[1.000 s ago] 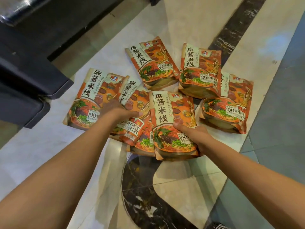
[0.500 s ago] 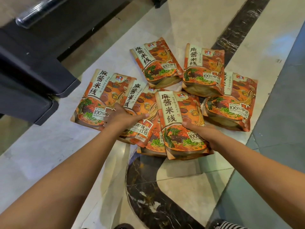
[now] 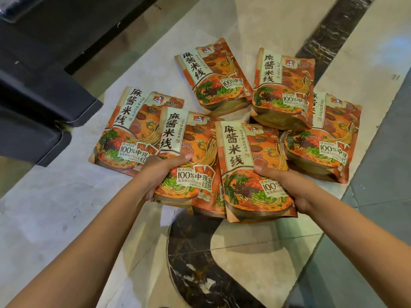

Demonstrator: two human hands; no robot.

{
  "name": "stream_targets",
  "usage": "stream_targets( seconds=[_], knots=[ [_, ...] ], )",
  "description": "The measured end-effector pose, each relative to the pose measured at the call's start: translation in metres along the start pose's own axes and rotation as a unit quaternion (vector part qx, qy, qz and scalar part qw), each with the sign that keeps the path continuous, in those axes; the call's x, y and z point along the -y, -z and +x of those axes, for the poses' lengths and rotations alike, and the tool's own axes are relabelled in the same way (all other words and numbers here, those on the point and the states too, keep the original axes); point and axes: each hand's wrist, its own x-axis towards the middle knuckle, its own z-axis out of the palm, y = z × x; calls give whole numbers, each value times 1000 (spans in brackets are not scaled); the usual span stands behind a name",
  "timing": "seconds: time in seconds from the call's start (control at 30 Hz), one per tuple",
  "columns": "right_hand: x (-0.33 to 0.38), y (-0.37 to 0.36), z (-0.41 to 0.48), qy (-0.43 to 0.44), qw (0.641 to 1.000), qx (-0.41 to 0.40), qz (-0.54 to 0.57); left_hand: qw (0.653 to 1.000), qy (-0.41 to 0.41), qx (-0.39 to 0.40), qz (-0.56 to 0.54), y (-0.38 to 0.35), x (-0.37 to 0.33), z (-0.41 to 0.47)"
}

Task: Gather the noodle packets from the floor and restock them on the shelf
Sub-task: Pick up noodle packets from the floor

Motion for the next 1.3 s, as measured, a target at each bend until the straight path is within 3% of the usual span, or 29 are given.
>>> stream_targets(
  seconds=[0.1, 0.23, 0.47, 0.67, 0.83, 0.97, 1.17, 1.3],
  knots=[
    [7, -8, -19, -35, 999, -12, 22, 997, 1, -47, -69, 11, 3, -27],
    [20, -40, -76, -84, 995, -52, -8, 976, 76, -98, -181, 33, -1, -95],
    [63, -103, -218, -102, 987, -68, -107, 948, 131, -175, -231, 88, -25, -254],
    [107, -160, -360, -118, 980, -50, -154, 915, 152, -208, -310, 137, -51, -417],
    [127, -211, -455, -118, 961, 18, -248, 885, 148, -238, -371, 161, -56, -548],
    [117, -249, -505, -100, 936, 68, -331, 834, 143, -290, -447, 161, -28, -620],
    [67, -313, -561, -87, 899, 126, -410, 707, 147, -366, -587, 147, 53, -698],
    [13, -368, -597, -83, 852, 157, -493, 641, 155, -407, -632, 151, 122, -758]
  ],
)
